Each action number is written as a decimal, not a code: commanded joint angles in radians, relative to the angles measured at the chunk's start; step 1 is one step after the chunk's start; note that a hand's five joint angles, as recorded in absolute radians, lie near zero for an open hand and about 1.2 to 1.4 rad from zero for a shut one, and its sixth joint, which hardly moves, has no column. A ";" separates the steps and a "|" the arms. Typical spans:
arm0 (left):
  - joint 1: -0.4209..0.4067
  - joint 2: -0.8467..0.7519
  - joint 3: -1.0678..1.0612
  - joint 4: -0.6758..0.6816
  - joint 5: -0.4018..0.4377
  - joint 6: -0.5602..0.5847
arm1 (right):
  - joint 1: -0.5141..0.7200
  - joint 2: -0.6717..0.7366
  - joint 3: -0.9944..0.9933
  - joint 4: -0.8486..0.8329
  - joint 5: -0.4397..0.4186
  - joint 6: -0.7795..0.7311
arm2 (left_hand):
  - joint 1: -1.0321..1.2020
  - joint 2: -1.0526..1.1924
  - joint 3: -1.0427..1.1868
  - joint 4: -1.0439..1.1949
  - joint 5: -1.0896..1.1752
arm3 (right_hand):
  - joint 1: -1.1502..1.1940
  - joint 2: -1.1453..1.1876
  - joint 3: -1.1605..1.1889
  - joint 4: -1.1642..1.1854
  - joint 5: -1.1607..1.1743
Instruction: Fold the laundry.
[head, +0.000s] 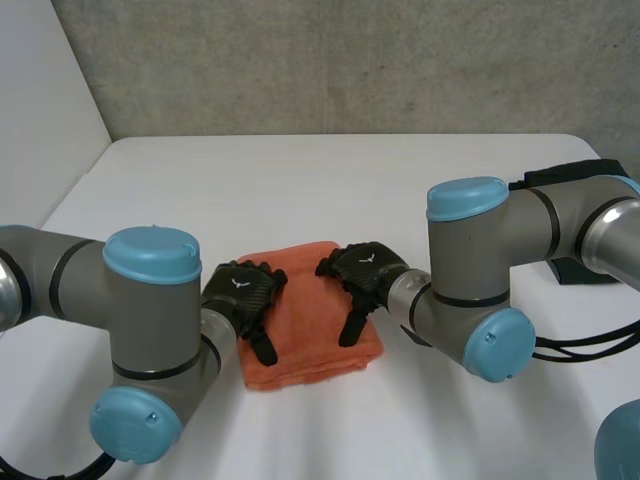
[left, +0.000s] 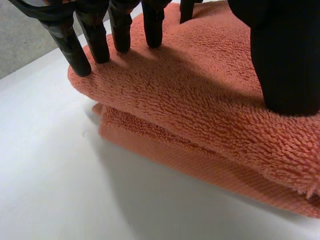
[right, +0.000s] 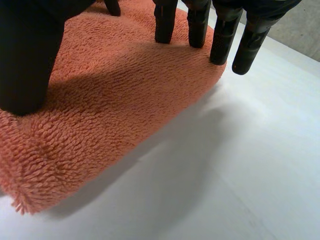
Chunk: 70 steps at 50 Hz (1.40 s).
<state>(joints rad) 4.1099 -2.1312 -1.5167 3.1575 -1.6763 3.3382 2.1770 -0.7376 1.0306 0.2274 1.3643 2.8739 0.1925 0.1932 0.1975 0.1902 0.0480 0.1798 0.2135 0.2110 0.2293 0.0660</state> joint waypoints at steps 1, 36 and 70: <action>-0.003 0.007 0.010 -0.007 -0.028 0.000 | -0.003 -0.034 0.017 -0.005 0.038 0.007 | -0.002 -0.003 -0.007 0.000 -0.033 | -0.005 -0.039 -0.036 -0.055 -0.066; 0.049 0.547 -0.046 -0.039 0.228 -0.016 | -0.071 -0.477 0.491 -0.134 0.203 0.120 | -0.018 -0.019 -0.023 -0.016 -0.048 | -0.005 -0.039 -0.036 -0.055 -0.066; 0.150 0.611 -0.135 -0.102 0.366 -0.086 | -0.025 -0.255 0.557 -0.404 -0.002 0.217 | -0.018 -0.019 -0.023 -0.016 -0.048 | 0.249 0.215 0.217 0.199 0.188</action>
<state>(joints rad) 4.2492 -1.5202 -1.6359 3.0539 -1.3112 3.2511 2.1411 -1.0275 1.6006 -0.1536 1.3631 3.0946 0.1925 0.1932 0.1975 0.1901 0.0479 0.2669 0.3125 0.3146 0.3117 0.1357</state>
